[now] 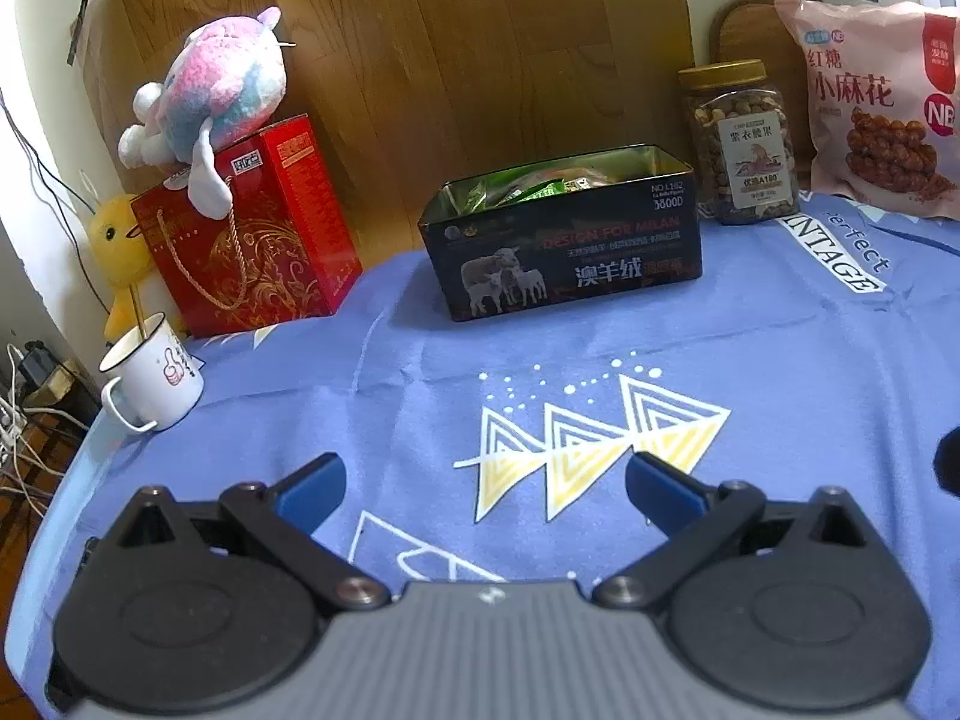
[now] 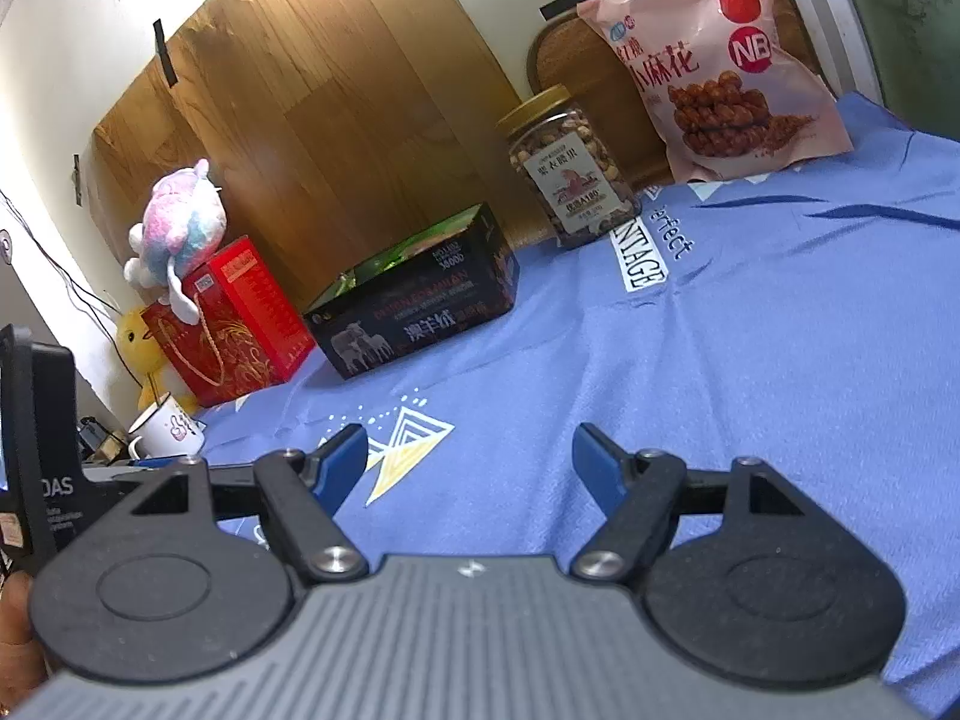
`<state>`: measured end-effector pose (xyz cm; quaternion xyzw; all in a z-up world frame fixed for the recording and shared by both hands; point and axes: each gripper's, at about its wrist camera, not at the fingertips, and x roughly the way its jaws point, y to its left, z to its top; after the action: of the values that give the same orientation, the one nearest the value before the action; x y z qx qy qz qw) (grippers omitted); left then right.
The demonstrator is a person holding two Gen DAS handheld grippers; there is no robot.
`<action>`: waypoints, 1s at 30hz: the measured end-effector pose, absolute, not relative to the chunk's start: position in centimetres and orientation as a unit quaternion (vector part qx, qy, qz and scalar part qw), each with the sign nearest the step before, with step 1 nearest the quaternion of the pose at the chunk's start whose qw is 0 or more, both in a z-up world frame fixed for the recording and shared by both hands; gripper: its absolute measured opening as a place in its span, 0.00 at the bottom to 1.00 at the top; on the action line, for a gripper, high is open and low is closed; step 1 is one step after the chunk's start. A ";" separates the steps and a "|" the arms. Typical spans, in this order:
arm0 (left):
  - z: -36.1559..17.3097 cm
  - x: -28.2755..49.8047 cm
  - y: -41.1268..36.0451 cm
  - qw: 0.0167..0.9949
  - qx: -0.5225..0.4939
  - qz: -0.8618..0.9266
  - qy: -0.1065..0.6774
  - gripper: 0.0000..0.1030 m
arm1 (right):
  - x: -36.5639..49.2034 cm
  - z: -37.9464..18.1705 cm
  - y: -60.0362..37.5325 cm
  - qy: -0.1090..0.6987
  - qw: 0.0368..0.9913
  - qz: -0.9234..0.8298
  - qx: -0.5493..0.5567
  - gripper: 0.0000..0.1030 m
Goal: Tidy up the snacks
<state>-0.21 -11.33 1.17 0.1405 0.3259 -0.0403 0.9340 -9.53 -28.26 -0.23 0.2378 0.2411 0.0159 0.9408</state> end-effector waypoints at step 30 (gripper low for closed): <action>1.3 -1.2 -9.8 0.936 0.126 -0.038 0.327 1.00 | -10.2 -0.2 -27.5 0.228 0.945 0.028 0.232 0.75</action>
<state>-1.17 -9.76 1.26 0.1261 0.3269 -0.0385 0.9358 -10.22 -27.46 -0.19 0.2319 0.2282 0.0278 0.9452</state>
